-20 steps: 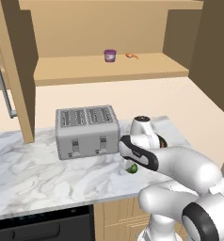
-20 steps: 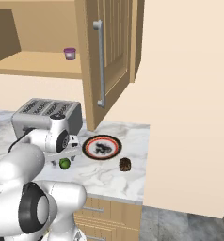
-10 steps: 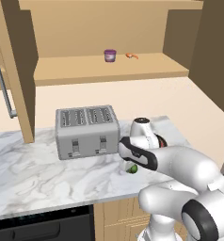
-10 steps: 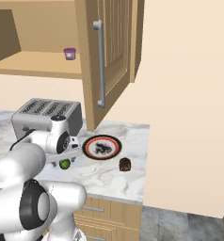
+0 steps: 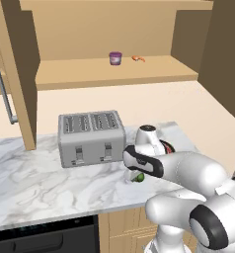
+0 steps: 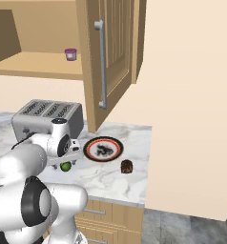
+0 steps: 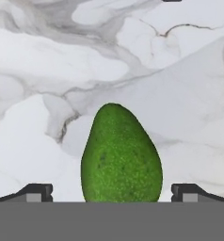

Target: Pick the avocado and bread from the counter and place them on the plate. Then pick the jam from the cabinet and place it next to the plate. Lastly close the cabinet door.

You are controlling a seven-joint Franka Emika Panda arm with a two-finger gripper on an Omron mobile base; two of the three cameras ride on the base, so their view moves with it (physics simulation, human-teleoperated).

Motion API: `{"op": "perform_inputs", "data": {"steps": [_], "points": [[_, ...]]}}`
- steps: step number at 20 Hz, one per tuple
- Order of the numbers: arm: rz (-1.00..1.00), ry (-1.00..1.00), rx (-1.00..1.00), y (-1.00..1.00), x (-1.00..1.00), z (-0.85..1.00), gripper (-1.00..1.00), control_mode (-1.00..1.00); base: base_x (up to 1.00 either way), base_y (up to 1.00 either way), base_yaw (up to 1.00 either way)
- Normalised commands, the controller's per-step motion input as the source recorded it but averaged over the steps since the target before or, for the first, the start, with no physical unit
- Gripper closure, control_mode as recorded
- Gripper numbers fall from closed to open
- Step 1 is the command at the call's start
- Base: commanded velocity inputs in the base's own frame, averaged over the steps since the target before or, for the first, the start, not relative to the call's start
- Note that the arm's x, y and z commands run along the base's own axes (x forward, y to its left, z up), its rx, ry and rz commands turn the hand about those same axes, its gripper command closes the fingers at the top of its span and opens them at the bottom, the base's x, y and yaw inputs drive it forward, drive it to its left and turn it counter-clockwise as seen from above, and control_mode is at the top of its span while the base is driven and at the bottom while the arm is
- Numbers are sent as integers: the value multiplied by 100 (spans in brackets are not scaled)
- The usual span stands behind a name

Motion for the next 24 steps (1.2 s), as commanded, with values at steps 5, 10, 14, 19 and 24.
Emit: {"op": "perform_inputs", "data": {"steps": [5,10,14,19,24], "points": [[0,1,0,12,10,-14,-100,-100,0,0,0],[0,0,0,4,12,-15,-100,-100,0,0,0],[0,0,0,0,11,-11,-100,-100,0,0,0],[0,0,0,0,1,-7,100,-100,0,0,0],[0,-2,0,0,0,-1,100,-100,0,0,0]]}}
